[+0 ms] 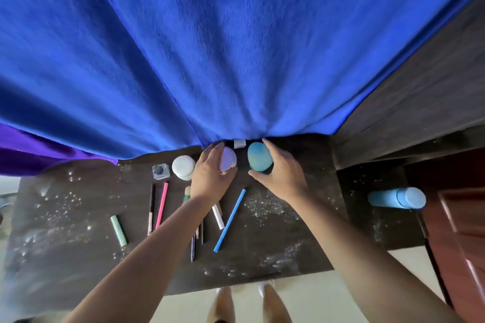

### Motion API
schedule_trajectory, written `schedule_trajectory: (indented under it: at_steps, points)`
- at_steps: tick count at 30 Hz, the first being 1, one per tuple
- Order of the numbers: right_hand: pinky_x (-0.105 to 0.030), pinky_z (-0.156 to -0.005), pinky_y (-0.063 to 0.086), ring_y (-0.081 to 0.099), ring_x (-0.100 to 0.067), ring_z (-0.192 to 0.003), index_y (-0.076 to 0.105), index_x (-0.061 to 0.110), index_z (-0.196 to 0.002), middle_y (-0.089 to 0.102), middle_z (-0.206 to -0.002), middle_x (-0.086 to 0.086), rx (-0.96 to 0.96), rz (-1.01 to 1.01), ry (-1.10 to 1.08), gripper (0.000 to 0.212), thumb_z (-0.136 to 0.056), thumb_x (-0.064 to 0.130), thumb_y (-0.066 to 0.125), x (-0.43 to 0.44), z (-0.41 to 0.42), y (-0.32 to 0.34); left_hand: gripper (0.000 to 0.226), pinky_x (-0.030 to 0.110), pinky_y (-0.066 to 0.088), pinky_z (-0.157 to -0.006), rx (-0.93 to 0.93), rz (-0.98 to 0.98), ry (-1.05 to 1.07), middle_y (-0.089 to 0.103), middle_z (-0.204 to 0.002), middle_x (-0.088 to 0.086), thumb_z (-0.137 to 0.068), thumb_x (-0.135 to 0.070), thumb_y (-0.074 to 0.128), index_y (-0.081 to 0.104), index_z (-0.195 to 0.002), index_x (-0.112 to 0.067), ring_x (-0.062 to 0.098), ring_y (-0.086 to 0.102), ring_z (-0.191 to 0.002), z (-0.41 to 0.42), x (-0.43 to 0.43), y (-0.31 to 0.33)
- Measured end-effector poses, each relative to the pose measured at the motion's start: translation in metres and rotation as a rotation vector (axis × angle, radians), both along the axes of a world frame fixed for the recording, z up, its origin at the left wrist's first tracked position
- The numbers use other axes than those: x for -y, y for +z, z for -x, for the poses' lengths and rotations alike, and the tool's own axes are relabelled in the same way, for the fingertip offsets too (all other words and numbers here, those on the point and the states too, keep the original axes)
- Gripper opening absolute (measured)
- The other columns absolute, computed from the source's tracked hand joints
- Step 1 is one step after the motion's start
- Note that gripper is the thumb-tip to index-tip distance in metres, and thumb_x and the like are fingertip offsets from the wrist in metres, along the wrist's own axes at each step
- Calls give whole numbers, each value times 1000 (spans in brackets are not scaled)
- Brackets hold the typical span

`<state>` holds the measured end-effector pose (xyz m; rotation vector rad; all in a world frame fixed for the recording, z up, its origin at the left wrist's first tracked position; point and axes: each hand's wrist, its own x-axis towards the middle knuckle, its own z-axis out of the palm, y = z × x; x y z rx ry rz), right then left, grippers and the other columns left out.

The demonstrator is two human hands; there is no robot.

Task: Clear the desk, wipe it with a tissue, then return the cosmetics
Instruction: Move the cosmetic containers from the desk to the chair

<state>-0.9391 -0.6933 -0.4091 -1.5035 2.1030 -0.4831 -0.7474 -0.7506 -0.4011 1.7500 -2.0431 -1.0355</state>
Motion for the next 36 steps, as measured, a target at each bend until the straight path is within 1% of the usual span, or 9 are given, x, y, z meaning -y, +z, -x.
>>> schedule_trajectory:
  at_steps: [7, 11, 13, 18, 22, 25, 29, 33, 36]
  points:
    - [-37, -84, 51, 66, -24, -94, 59, 27, -133, 72, -102, -2, -78, 130, -105, 84, -61, 62, 83, -7, -8, 14, 65, 33, 52, -87, -58, 2, 18, 62, -109, -5, -69, -26, 77, 56, -131, -25, 20, 63, -91, -9, -7, 23]
    - [-34, -80, 53, 65, -20, -95, 58, 32, -130, 72, -106, 3, -19, 254, -192, 82, -58, 62, 84, -31, -3, 51, 63, 11, 42, -80, -120, 123, 31, 58, -96, -17, -64, -39, 71, 59, -126, -31, -5, 53, -87, -22, -22, 66]
    - [-30, -79, 51, 63, -17, -97, 58, 33, -130, 71, -110, 7, -14, 302, -233, 81, -59, 64, 82, -45, 3, 71, 60, 12, 39, -84, -169, 189, 36, 54, -95, -25, -65, -38, 71, 60, -124, -31, -15, 49, -89, -26, -28, 90]
    - [-2, -83, 36, 61, -7, -101, 58, 34, -126, 70, -112, 13, -8, 458, -402, 78, -59, 68, 79, -85, 17, 119, 60, 29, 46, -96, -243, 331, -23, 61, -120, -11, -70, -25, 82, 62, -127, -23, 12, 58, -107, -11, -37, 133]
    - [-27, -88, 51, 61, -14, -104, 59, 28, -129, 69, -113, 8, -126, 470, -475, 80, -63, 68, 77, -137, 44, 144, 60, 33, 46, -95, -268, 420, -236, 63, -123, -3, -68, -22, 82, 63, -125, -19, 20, 58, -110, 36, -51, 152]
    - [-25, -85, 50, 57, -8, -102, 55, 36, -130, 66, -111, 12, -176, 468, -646, 78, -62, 67, 79, -200, 67, 153, 57, 36, 49, -94, -323, 432, -403, 65, -118, -2, -68, -25, 79, 63, -122, -17, 22, 60, -108, 89, -82, 158]
    - [-2, -86, 34, 49, 3, -99, 51, 37, -130, 61, -116, 22, -260, 477, -892, 79, -63, 70, 77, -311, 91, 169, 59, 30, 46, -101, -396, 409, -648, 68, -119, 0, -66, -21, 85, 66, -121, -13, 20, 62, -111, 164, -155, 171]
    - [-21, -88, 47, 57, -3, -101, 50, 41, -128, 63, -115, 21, -287, 513, -1159, 77, -63, 75, 74, -443, 107, 183, 61, 24, 46, -98, -466, 317, -917, 63, -122, -13, -69, -38, 84, 61, -125, -28, 8, 58, -113, 229, -259, 195]
    - [-24, -92, 49, 57, -2, -106, 50, 42, -130, 61, -118, 23, -303, 556, -1313, 78, -64, 75, 73, -547, 117, 184, 63, 25, 46, -92, -485, 364, -1095, 61, -117, -18, -72, -46, 82, 57, -128, -33, 5, 56, -107, 276, -352, 208]
